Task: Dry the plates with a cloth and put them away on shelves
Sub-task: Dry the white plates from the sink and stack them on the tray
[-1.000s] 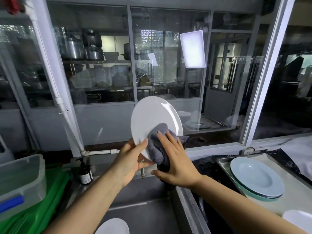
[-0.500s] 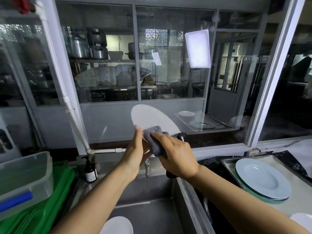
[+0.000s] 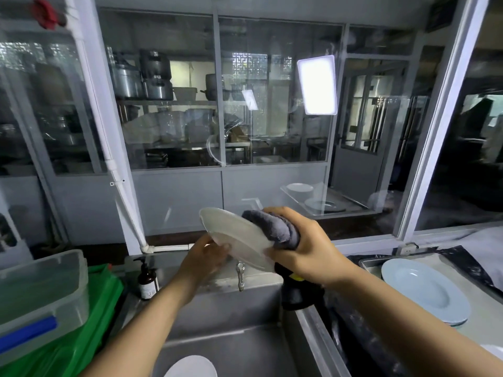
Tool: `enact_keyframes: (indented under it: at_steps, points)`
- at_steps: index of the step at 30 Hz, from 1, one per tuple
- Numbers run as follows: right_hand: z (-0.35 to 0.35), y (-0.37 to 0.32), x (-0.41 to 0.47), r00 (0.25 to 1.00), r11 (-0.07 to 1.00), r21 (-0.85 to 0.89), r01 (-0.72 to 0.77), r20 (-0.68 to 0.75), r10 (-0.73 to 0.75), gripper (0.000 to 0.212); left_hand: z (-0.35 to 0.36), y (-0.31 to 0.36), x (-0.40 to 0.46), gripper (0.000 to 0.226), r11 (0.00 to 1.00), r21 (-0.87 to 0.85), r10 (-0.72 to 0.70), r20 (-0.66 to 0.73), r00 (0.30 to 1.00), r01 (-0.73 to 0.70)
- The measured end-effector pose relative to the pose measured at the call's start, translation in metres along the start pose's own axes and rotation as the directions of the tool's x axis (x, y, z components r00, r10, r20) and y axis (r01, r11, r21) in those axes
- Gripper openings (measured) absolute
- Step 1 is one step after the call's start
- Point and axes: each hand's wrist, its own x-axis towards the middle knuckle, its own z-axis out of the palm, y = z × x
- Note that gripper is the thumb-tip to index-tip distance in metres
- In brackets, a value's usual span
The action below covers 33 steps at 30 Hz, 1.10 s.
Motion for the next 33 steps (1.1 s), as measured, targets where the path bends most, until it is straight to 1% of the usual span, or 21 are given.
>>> enact_keyframes:
  at_steps: [2, 5, 7, 8, 11, 14, 16, 17, 19, 21, 23, 24, 26, 27, 29, 31, 33]
  points:
    - [-0.007, -0.002, 0.000, 0.999, 0.996, 0.086, -0.009, -0.031, 0.011, 0.059, -0.010, -0.002, -0.004, 0.049, 0.998, -0.067, 0.007, -0.017, 1.000, -0.008]
    - [-0.014, 0.008, -0.002, 0.987, 0.974, 0.221, -0.050, -0.139, 0.082, 0.059, -0.017, 0.001, -0.014, 0.070, 0.991, -0.134, 0.034, 0.023, 0.999, -0.030]
    - [-0.014, 0.017, -0.004, 0.965, 0.970, 0.231, -0.081, -0.224, 0.134, 0.059, -0.020, 0.006, -0.019, 0.080, 0.976, -0.213, 0.050, 0.067, 0.997, -0.034]
    - [-0.012, 0.021, -0.006, 0.956, 0.976, 0.194, -0.101, -0.251, 0.149, 0.059, -0.022, 0.010, -0.022, 0.076, 0.971, -0.237, 0.062, 0.081, 0.995, -0.041]
    - [0.001, 0.031, -0.005, 0.932, 0.989, 0.051, -0.141, -0.330, 0.150, 0.053, -0.018, 0.029, -0.038, 0.049, 0.967, -0.240, 0.116, 0.096, 0.989, -0.090]
    - [0.013, 0.031, 0.003, 0.923, 0.993, -0.035, -0.112, -0.374, 0.091, 0.050, -0.016, 0.041, -0.049, 0.025, 0.963, -0.235, 0.157, 0.090, 0.984, -0.132]
    - [0.020, 0.027, 0.010, 0.939, 0.976, -0.210, -0.063, -0.344, -0.013, 0.053, -0.016, 0.045, -0.053, 0.024, 0.962, -0.227, 0.175, 0.073, 0.982, -0.154]
    - [0.023, 0.024, 0.013, 0.952, 0.946, -0.323, -0.025, -0.297, -0.077, 0.056, -0.015, 0.047, -0.054, 0.026, 0.963, -0.207, 0.189, 0.068, 0.980, -0.172]
    - [0.034, 0.012, 0.020, 0.967, 0.852, -0.519, 0.069, -0.174, -0.184, 0.059, -0.011, 0.048, -0.056, 0.028, 0.967, -0.133, 0.229, 0.082, 0.970, -0.217]
    - [0.052, -0.005, 0.023, 0.968, 0.769, -0.616, 0.170, -0.040, -0.246, 0.063, -0.006, 0.046, -0.057, 0.027, 0.964, -0.060, 0.265, 0.102, 0.959, -0.260]
    - [0.070, -0.018, 0.024, 0.956, 0.717, -0.642, 0.272, 0.093, -0.279, 0.065, -0.005, 0.045, -0.059, 0.025, 0.945, 0.001, 0.324, 0.113, 0.939, -0.326]
    - [0.077, -0.021, 0.023, 0.948, 0.702, -0.643, 0.304, 0.130, -0.291, 0.064, -0.006, 0.045, -0.061, 0.028, 0.936, 0.003, 0.350, 0.120, 0.929, -0.353]
    - [0.080, -0.023, 0.024, 0.943, 0.704, -0.635, 0.318, 0.136, -0.303, 0.059, -0.010, 0.044, -0.063, 0.046, 0.929, -0.015, 0.368, 0.124, 0.921, -0.369]
    - [0.078, -0.022, 0.025, 0.948, 0.712, -0.633, 0.304, 0.123, -0.295, 0.058, -0.013, 0.043, -0.062, 0.050, 0.933, -0.019, 0.359, 0.125, 0.925, -0.360]
    - [0.074, -0.015, 0.025, 0.963, 0.736, -0.630, 0.247, 0.075, -0.259, 0.058, -0.016, 0.038, -0.062, 0.045, 0.946, -0.029, 0.324, 0.126, 0.938, -0.323]
    - [0.071, -0.003, 0.023, 0.979, 0.777, -0.610, 0.156, -0.009, -0.203, 0.056, -0.016, 0.033, -0.062, 0.038, 0.963, -0.070, 0.266, 0.095, 0.959, -0.260]
    - [0.069, 0.011, 0.017, 0.984, 0.830, -0.553, 0.072, -0.098, -0.150, 0.055, -0.019, 0.031, -0.064, 0.034, 0.971, -0.121, 0.214, 0.057, 0.975, -0.206]
